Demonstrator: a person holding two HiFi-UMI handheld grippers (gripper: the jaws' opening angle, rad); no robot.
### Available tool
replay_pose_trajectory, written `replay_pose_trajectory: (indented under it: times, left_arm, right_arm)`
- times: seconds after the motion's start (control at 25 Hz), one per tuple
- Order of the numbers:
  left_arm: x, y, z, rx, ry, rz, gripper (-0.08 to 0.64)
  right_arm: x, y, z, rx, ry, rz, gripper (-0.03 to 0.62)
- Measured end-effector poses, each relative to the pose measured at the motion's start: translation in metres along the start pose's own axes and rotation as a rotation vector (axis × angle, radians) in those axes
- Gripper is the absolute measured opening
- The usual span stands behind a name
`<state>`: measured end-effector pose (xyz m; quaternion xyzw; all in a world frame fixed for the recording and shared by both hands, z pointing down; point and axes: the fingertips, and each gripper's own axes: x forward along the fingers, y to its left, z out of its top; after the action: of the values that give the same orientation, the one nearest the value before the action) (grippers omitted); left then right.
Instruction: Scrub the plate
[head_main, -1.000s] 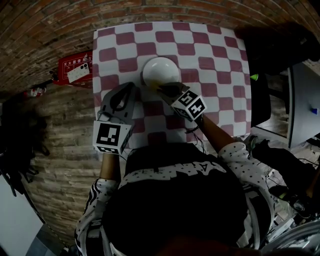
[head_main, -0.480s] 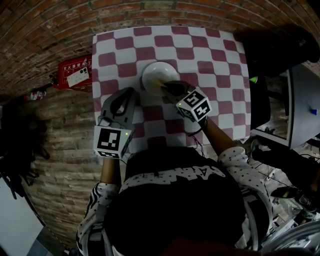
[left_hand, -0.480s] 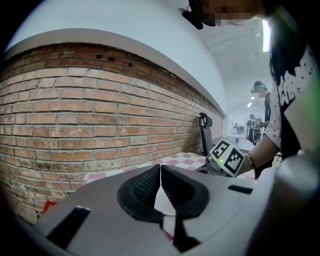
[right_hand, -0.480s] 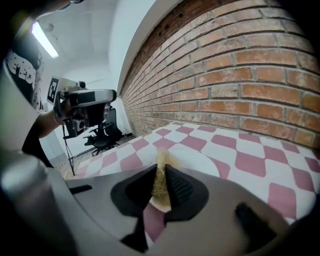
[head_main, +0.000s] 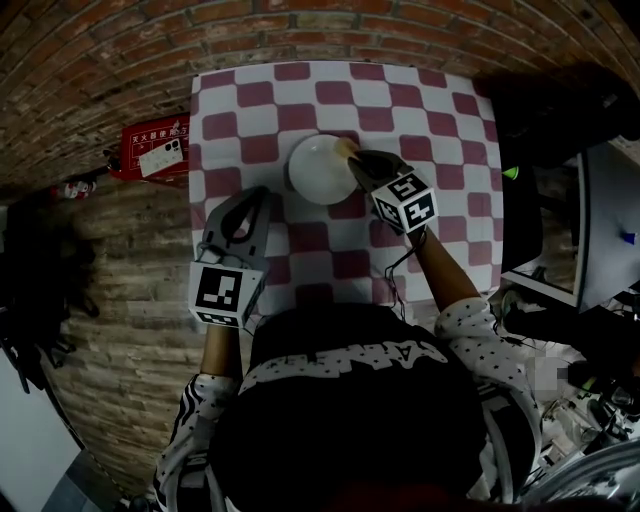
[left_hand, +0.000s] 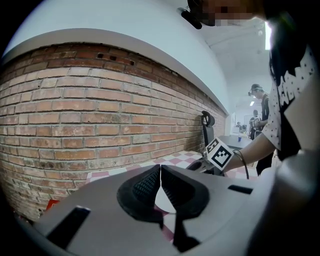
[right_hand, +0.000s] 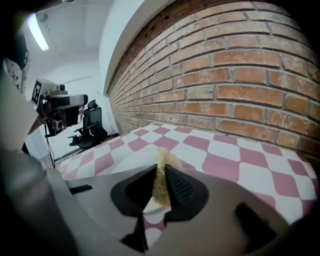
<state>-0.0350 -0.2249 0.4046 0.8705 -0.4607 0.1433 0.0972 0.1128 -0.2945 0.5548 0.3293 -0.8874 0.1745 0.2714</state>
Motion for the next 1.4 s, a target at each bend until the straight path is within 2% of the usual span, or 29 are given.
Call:
replay_pose_trajectory:
  times: [0.32,1.4]
  left_arm:
    - [0.002,0.002,-0.001,-0.004,0.006,0.009,0.014]
    - [0.001,-0.002,0.0,0.001,-0.01,-0.043,0.014]
  right_arm:
    - [0.004,-0.002,-0.005,0.011,0.002,0.008,0.054]
    - [-0.004,0.043,-0.029,0.039,0.044,0.04,0.054]
